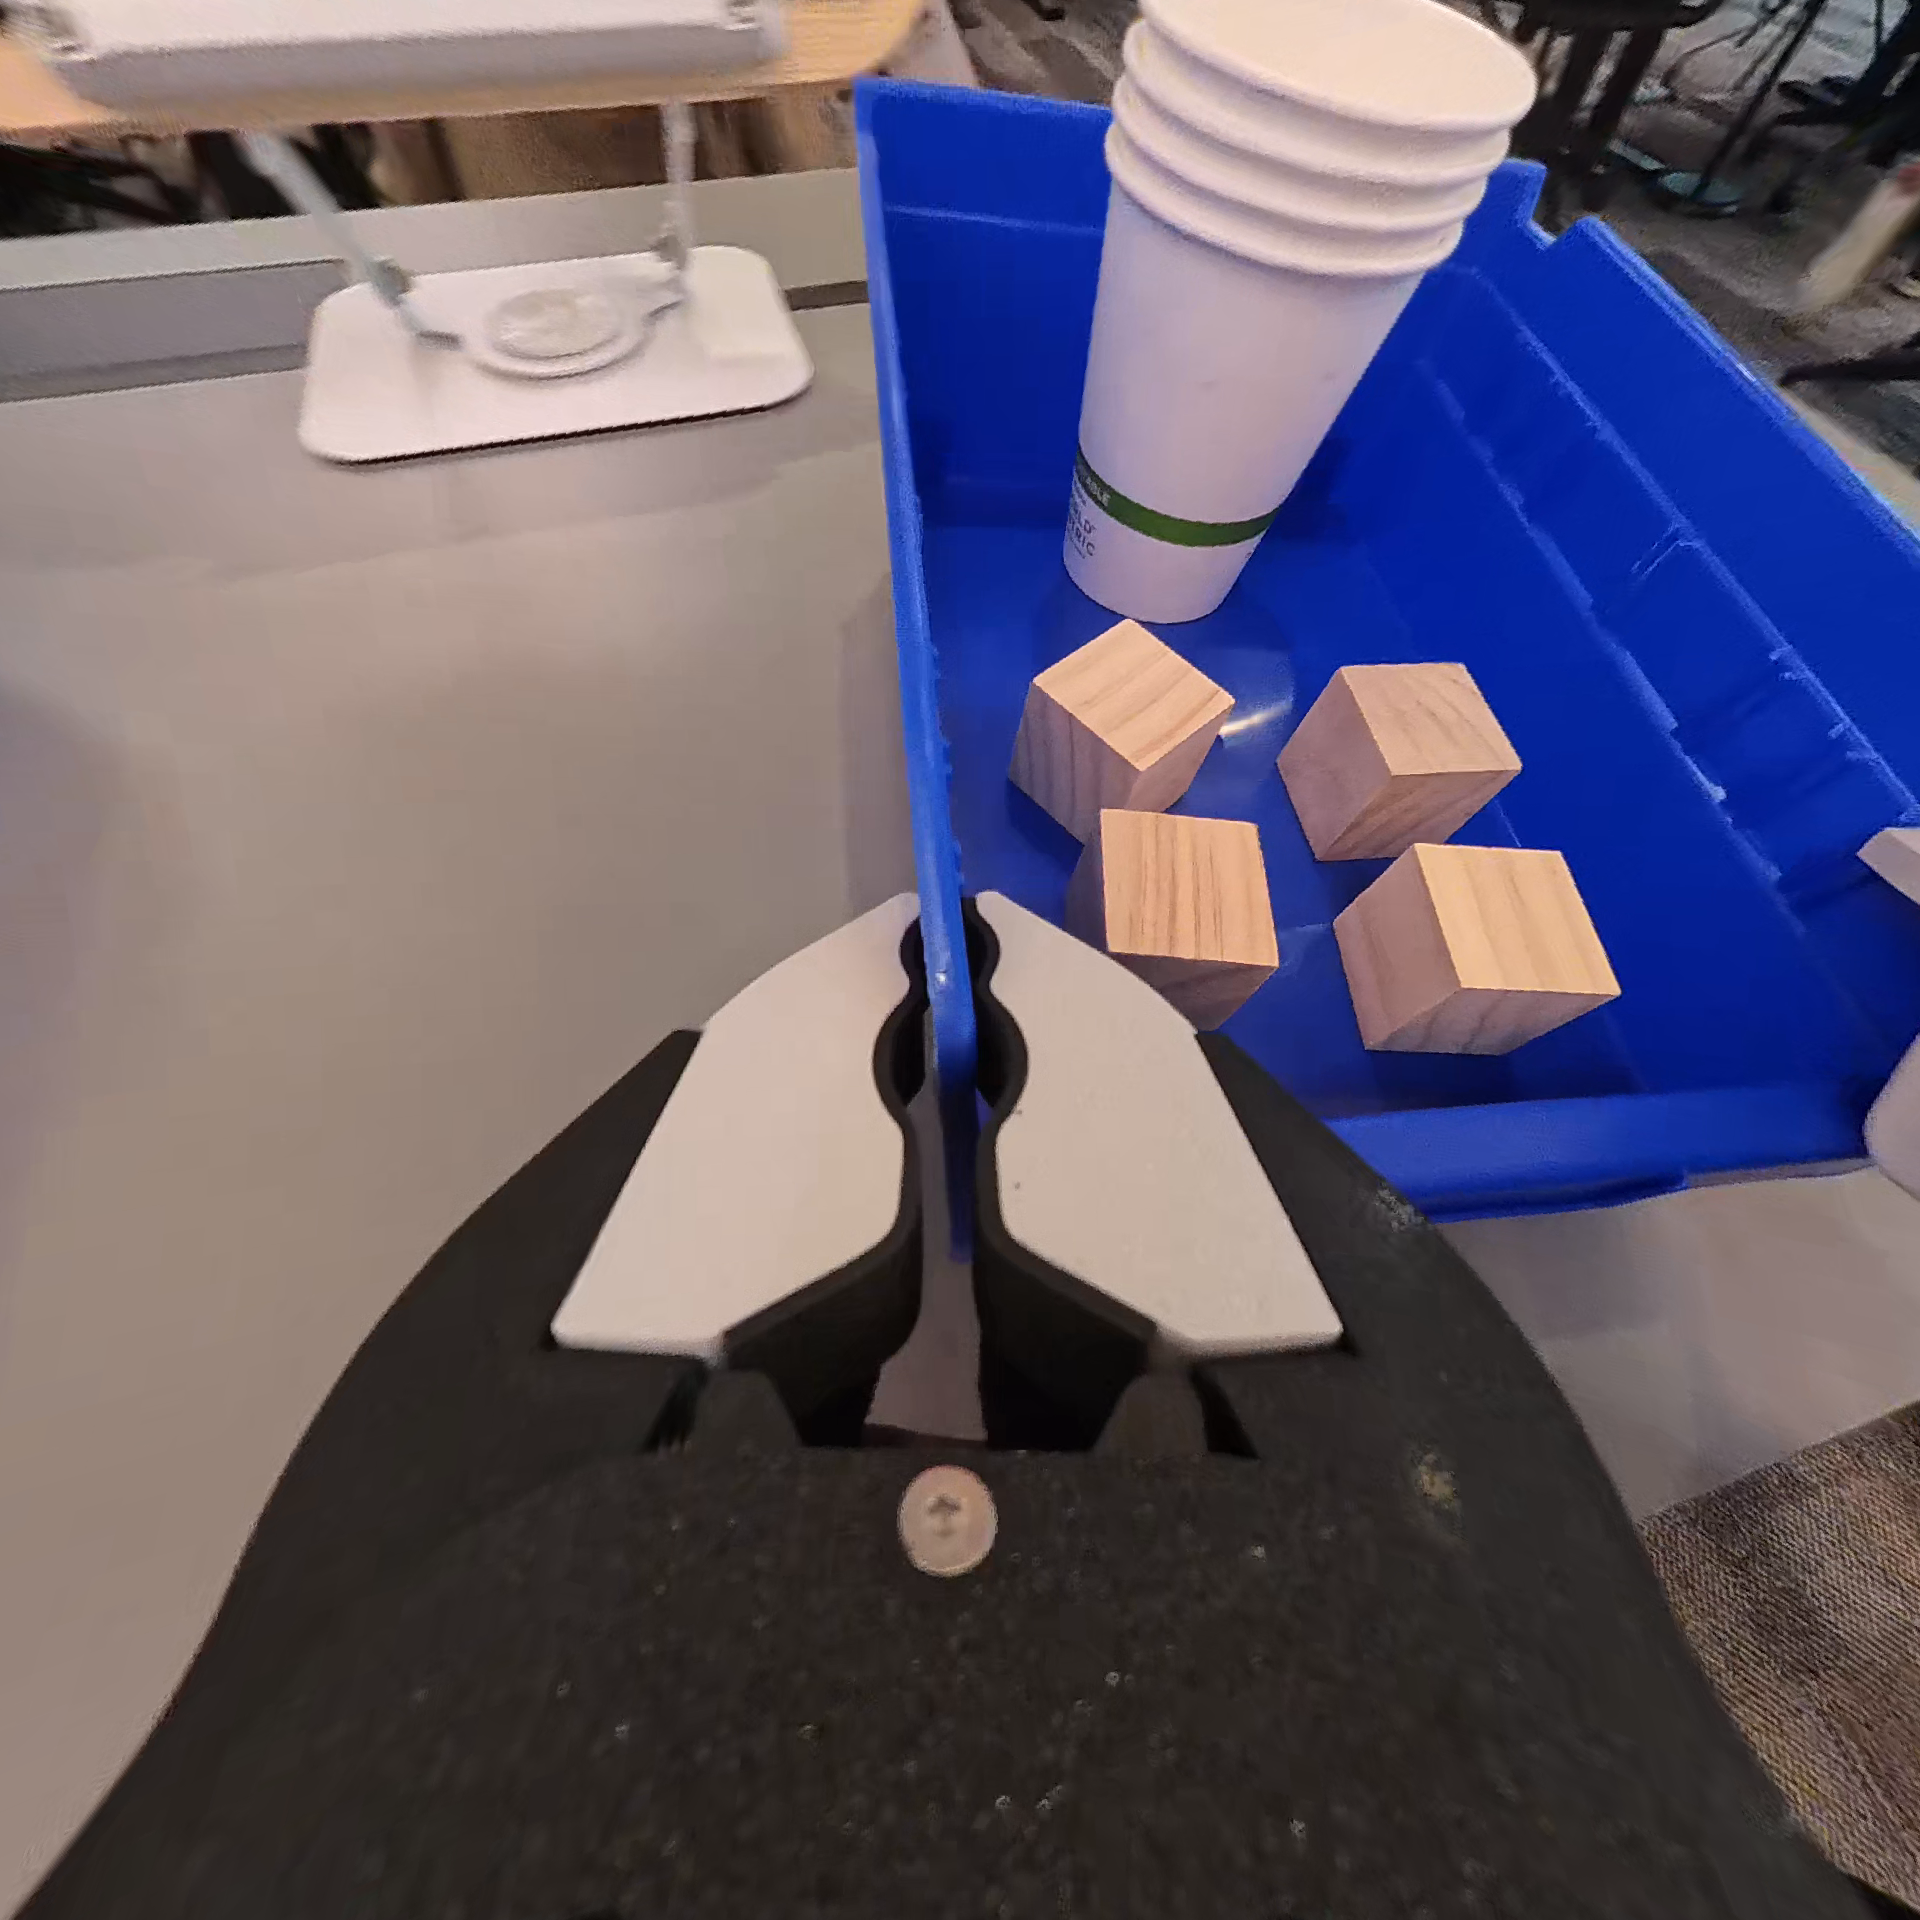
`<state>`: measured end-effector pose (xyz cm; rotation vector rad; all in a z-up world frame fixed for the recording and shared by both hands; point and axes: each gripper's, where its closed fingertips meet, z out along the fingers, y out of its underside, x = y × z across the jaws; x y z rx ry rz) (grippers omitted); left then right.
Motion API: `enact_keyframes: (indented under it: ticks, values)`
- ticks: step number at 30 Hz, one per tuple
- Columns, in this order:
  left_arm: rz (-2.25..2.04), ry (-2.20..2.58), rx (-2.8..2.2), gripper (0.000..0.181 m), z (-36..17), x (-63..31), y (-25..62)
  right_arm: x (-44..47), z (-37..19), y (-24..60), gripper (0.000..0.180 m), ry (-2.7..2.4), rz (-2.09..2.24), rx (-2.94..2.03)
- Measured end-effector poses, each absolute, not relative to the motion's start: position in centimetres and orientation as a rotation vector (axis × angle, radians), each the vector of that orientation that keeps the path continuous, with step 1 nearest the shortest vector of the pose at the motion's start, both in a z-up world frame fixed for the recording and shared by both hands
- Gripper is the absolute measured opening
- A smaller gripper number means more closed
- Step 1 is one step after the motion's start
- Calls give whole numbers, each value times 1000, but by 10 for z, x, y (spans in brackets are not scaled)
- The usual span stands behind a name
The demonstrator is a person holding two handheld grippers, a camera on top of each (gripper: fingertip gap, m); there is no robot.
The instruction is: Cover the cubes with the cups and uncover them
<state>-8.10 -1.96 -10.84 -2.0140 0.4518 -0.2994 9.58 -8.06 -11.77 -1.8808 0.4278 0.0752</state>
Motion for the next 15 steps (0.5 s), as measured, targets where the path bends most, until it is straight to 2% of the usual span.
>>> enact_keyframes:
  ticks: [8,15]
  values:
    - [-133,300,-2045,3,-107,-227,-8,-42,-125,-34,5,237,222,-1936]
    - [-135,170,-2065,3,-121,-302,9,-113,-124,-2,5,111,217,-1953]
